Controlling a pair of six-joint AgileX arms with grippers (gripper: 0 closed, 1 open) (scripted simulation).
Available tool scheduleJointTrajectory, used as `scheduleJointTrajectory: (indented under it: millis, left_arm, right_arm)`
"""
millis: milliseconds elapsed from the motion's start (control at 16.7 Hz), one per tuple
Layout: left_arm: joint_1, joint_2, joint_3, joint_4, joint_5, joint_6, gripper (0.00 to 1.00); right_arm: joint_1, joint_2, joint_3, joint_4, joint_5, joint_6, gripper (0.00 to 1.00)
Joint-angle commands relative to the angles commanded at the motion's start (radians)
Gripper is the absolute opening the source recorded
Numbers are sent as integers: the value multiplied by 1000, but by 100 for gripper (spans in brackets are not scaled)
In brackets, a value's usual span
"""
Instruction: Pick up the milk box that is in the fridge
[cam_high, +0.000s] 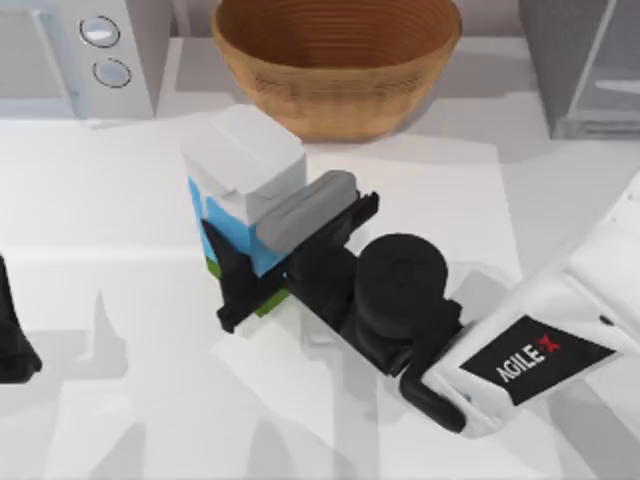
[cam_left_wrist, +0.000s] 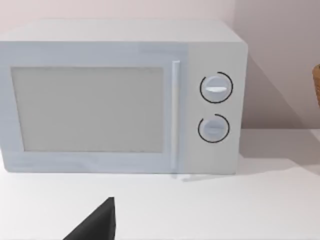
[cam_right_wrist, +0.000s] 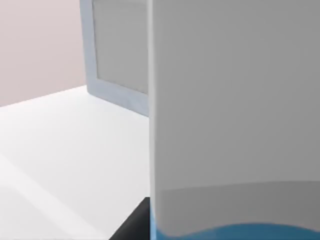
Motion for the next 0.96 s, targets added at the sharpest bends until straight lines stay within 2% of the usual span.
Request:
scheduleJointTrajectory:
  millis: [600, 960]
  left_arm:
    - [0, 0, 0, 0, 0, 0, 100]
    - [0, 0, 0, 0, 0, 0, 100]
  right_arm:
    - [0, 0, 0, 0, 0, 0, 98]
    - [0, 0, 0, 0, 0, 0, 100]
